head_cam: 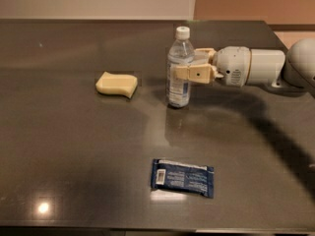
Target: Place blue plastic bottle upright
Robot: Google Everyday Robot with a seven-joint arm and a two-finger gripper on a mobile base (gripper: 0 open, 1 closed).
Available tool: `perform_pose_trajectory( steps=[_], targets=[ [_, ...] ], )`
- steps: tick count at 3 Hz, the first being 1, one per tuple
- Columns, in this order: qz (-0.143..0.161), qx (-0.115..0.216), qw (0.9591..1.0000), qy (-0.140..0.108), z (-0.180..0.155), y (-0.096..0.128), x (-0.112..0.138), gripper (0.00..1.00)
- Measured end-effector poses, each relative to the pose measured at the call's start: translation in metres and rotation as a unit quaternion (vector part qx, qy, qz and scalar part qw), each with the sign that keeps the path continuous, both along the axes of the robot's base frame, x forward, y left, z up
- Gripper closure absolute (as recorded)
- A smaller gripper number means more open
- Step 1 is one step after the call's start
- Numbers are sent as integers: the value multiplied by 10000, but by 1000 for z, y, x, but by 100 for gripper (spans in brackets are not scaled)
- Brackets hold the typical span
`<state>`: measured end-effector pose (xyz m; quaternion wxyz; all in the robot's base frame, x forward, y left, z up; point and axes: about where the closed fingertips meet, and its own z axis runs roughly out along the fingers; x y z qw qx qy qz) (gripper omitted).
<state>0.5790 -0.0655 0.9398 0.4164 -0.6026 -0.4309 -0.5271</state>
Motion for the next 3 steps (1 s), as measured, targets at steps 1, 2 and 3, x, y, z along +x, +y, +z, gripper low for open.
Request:
perform_pose_trajectory(
  steps=[1, 2, 3],
  targets=[
    [40, 82, 10000, -23, -5, -1, 1, 83],
    [88, 62, 9999, -54, -9, 0, 1, 61],
    [111, -10, 9999, -110, -13, 2, 0, 36]
  ],
)
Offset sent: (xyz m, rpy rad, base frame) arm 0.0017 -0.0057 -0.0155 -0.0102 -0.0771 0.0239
